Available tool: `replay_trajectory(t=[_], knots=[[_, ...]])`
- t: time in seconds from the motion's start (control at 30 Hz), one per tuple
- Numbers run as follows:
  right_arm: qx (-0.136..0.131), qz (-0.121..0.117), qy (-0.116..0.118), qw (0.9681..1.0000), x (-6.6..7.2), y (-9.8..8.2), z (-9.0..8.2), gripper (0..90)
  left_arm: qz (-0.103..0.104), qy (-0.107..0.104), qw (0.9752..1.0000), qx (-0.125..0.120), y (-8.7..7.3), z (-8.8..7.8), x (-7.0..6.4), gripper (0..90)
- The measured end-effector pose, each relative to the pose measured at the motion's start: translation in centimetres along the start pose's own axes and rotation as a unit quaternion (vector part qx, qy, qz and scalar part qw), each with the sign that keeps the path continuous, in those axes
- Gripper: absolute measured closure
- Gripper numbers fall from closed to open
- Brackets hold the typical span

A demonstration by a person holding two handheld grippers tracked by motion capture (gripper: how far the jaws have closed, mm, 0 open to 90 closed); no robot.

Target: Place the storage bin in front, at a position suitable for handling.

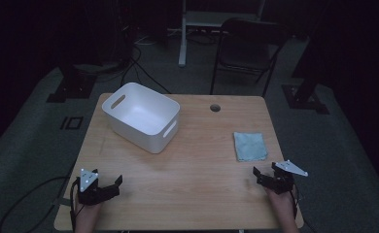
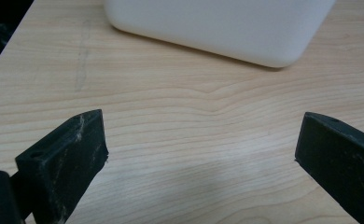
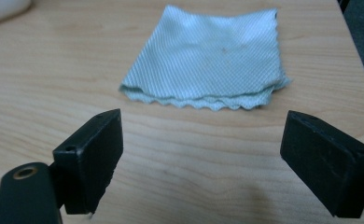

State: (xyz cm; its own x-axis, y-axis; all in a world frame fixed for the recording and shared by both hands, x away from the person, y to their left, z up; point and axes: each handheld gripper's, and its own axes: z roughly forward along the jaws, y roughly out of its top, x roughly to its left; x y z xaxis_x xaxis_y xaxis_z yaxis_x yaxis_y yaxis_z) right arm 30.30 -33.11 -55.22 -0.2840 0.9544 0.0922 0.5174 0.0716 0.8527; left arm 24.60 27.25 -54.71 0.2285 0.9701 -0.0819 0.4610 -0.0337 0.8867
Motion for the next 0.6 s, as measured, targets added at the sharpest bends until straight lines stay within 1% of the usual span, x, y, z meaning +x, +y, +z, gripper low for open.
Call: replay_trajectory(t=[0.03, 0.07, 0.1, 0.17, 0.27, 0.37, 0.4, 0.5, 0.53, 0.6], knots=[[0.0, 0.0, 0.0, 1.0, 0.0, 0.0, 0.0, 12.8, 0.0, 0.0, 1.0, 0.0, 0.0, 0.0, 0.0, 2.1], [0.005, -0.006, -0.003, 1.0, 0.1, 0.0, 0.1, 12.8, -0.003, 0.002, 1.0, -0.001, 0.0, 0.0, 0.0, 2.1], [0.012, -0.008, 0.001, 0.9999, 0.1, -0.1, 0.3, 12.8, -0.006, 0.005, 1.0, -0.002, 0.0, -0.1, 0.1, 2.1], [0.013, -0.011, 0.001, 0.9999, 0.3, -0.1, 0.3, 12.8, -0.006, 0.008, 1.0, 0.0, 0.0, -0.1, 0.1, 2.1], [0.013, -0.006, 0.008, 0.9999, 0.3, -0.1, 0.3, 12.8, -0.007, 0.005, 1.0, 0.002, 0.0, -0.1, 0.1, 2.1], [0.017, -0.005, 0.007, 0.9998, 0.6, 0.0, 0.5, 12.9, -0.009, 0.003, 1.0, 0.001, 0.0, -0.1, 0.1, 2.1], [0.016, 0.001, 0.013, 0.9998, 0.7, 0.1, 0.5, 12.9, -0.007, 0.002, 1.0, -0.001, 0.0, -0.1, 0.0, 2.1], [0.013, 0.008, 0.022, 0.9996, 1.1, 0.5, 0.6, 12.9, -0.008, 0.003, 0.9999, -0.005, 0.0, -0.3, 0.0, 2.1], [0.012, 0.007, 0.023, 0.9996, 1.3, 0.7, 0.7, 12.9, -0.008, 0.003, 0.9999, -0.005, 0.0, -0.3, 0.0, 2.0], [0.012, -0.002, 0.023, 0.9997, 1.7, 1.2, 1.1, 13.0, -0.005, 0.003, 1.0, -0.004, 0.0, -0.2, -0.1, 2.1]])
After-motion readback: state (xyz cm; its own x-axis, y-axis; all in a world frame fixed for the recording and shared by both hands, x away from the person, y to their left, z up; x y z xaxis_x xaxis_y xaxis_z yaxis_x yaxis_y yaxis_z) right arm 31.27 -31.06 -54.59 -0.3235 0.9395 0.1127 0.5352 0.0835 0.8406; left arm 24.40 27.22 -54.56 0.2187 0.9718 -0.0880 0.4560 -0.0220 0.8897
